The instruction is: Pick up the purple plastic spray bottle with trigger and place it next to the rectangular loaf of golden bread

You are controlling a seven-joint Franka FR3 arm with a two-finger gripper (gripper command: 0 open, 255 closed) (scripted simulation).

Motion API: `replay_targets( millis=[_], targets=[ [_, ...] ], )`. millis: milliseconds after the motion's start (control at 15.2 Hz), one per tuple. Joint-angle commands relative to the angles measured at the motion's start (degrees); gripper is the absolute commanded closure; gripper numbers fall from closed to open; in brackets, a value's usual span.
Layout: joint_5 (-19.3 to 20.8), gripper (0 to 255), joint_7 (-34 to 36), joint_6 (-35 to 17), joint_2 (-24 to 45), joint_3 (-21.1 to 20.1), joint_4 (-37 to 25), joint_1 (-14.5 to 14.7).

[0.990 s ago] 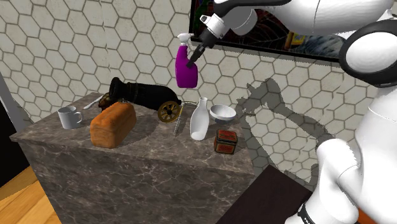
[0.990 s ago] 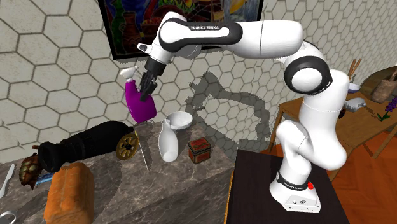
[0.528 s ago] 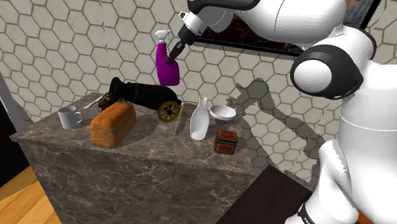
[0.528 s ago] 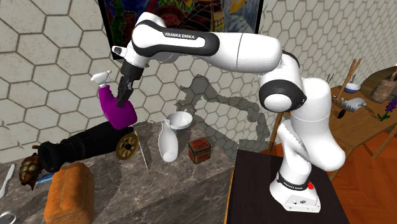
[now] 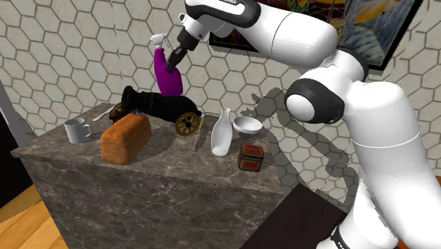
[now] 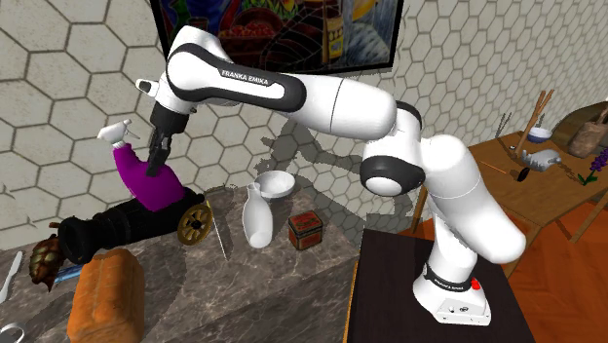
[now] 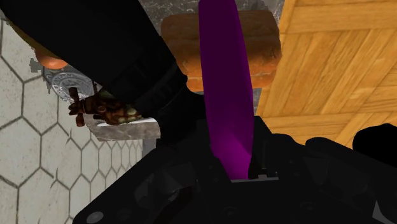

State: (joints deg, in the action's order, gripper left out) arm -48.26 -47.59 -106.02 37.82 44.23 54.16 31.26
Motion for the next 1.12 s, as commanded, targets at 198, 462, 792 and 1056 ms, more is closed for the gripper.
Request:
replay_targets(
  millis=[198,462,792,1056],
  targets=[
    [0.03,255,-2.25,-4.06,-1.22,0.26,6.19,2.47],
    [-0.21,255,-3.96,-7.08,-1.83,0.25,10.45,4.01],
    [-0.85,255,-5.97,-10.52,-2.14,0.0,14.88,5.37],
    [-1.59,255,-7.55,-13.05,-2.1,-0.36,17.85,6.11]
  ],
)
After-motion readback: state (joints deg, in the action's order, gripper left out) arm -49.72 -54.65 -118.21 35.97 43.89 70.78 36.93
